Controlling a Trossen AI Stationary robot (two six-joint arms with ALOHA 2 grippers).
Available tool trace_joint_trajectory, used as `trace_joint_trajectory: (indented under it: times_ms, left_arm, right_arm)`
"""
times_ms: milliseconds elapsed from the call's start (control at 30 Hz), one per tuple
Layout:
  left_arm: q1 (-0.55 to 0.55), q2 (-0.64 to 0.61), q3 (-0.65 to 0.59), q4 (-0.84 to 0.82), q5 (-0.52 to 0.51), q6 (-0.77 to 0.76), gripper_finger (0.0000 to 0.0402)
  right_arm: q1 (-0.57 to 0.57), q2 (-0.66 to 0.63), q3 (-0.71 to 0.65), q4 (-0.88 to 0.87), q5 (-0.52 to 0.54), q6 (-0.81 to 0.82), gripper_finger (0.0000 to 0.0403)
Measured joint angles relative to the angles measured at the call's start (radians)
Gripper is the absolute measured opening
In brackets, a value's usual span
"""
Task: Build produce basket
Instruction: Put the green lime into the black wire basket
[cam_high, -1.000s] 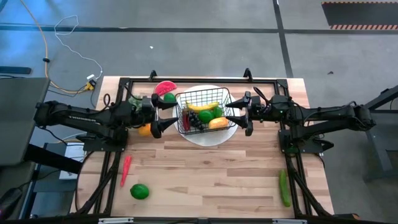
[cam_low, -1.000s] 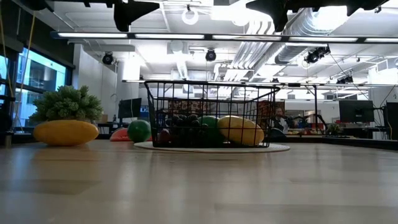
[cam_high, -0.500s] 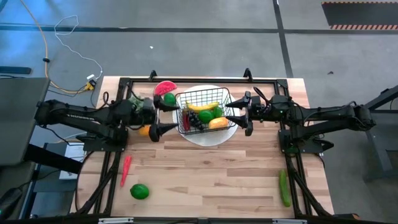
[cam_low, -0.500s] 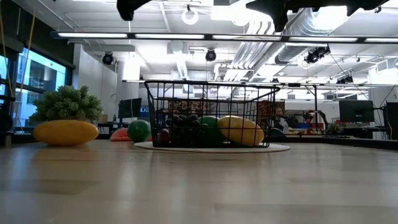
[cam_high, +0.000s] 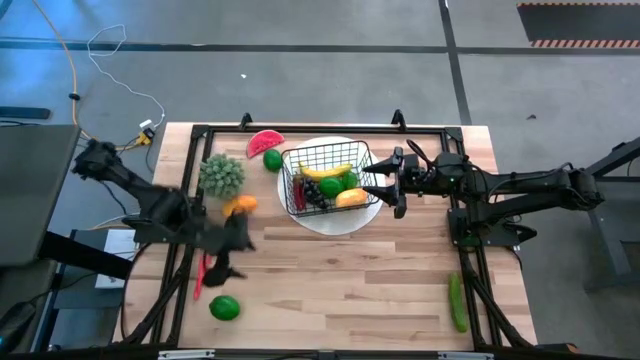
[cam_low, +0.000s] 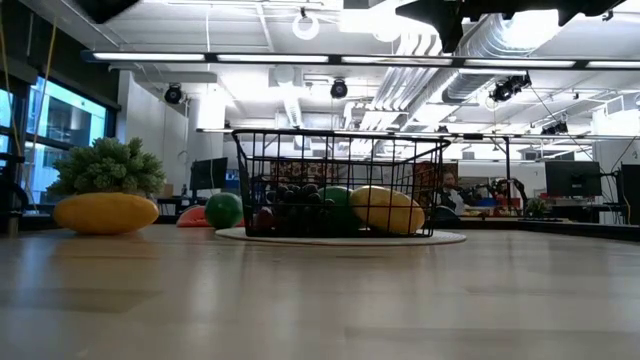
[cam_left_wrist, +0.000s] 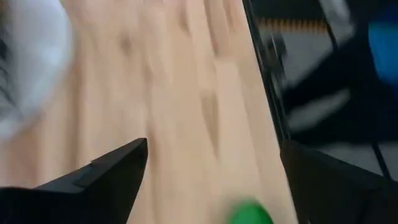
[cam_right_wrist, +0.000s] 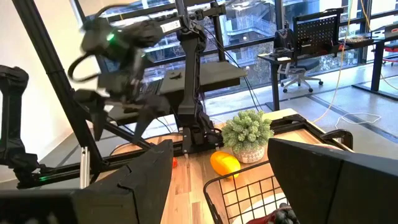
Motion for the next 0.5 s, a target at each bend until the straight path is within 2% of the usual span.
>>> trace_joint_trajectory:
  times_ms: [100,267,367,500]
  left_arm:
    - [-0.133,0.067,0.0,-0.06,-0.001,-0.084,0.0355]
    - [-0.301,0.203,0.0,-0.061,-0.02,-0.233,0.0355]
    - [-0.368,0.289,0.0,-0.06,-0.012,-0.323,0.0355]
    - [-0.428,0.385,0.0,-0.067,-0.028,-0.356,0.0355]
  right_arm:
    - [0.0,0.0,0.0,-0.008,0.0,0.0,0.0245]
    - [0.0,0.0,0.0,-0.022,0.0,0.0,0.0245]
    - [0.0,0.0,0.0,-0.037,0.0,0.0,0.0245]
    - [0.0,0.0,0.0,-0.054,0.0,-0.005,0.0245]
